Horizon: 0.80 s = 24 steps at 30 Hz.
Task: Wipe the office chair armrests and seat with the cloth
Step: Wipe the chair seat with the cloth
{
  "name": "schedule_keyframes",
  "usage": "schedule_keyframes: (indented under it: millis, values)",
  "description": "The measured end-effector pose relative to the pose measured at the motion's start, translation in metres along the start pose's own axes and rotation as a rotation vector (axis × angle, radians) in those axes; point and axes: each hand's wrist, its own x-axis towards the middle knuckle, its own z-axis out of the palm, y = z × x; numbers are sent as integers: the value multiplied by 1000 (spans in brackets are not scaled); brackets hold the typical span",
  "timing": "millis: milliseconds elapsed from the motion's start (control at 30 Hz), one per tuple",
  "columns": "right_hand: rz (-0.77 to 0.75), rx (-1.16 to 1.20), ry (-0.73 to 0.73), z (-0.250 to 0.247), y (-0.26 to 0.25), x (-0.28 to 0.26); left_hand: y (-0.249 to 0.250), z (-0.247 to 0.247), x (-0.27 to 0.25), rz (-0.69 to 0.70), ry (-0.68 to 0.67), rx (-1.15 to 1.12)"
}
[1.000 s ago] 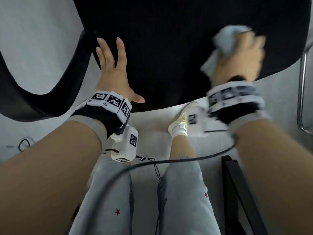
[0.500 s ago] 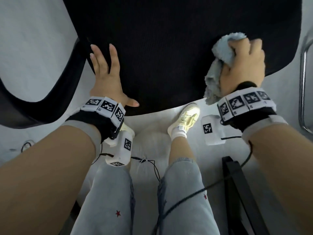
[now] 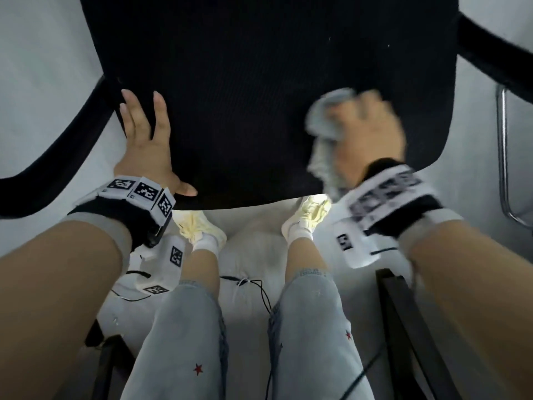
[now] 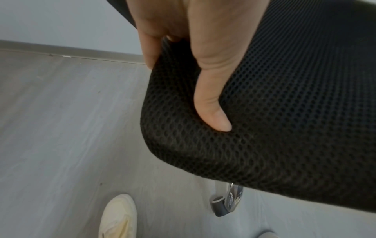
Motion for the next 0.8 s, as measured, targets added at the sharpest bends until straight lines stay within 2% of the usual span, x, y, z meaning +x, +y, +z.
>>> schedule_keyframes:
  millis: [67,167,233,300,333,367,433,500,533,600,667,733,800]
  values:
    - [250,73,68,-11,33,-7,2,2,0,-4,19,1]
    - [413,126,80,0,2,-3,8,7,-3,-13,54,-10]
    - [311,162,6,13,-53,1,10,9,-3,-18,65,-10]
    - [93,114,24,25,-106,-4,10,8,-3,-30,62,5]
    - [42,133,19,26,-122,-6,10,7,-3,-40,55,15]
    - [-42,177,-10,25,-126,-7,10,6,-2,-50,50,30]
    - [-208,155,29,21,-108,-4,9,3,-1,-67,49,68]
    - [-251,69,63,8,-62,-2,7,1,-2,-69,49,85]
    - [-191,47,71,3,-36,1,7,1,-2,-67,51,81]
    - [52,16,54,-9,17,6,8,1,-3,-68,51,66]
    - [283,77,124,-20,53,2,10,3,-4,-68,49,50]
    - [442,192,180,-19,49,3,12,6,-6,-58,60,26]
    - [543,275,132,-8,15,13,12,9,-6,-44,81,8]
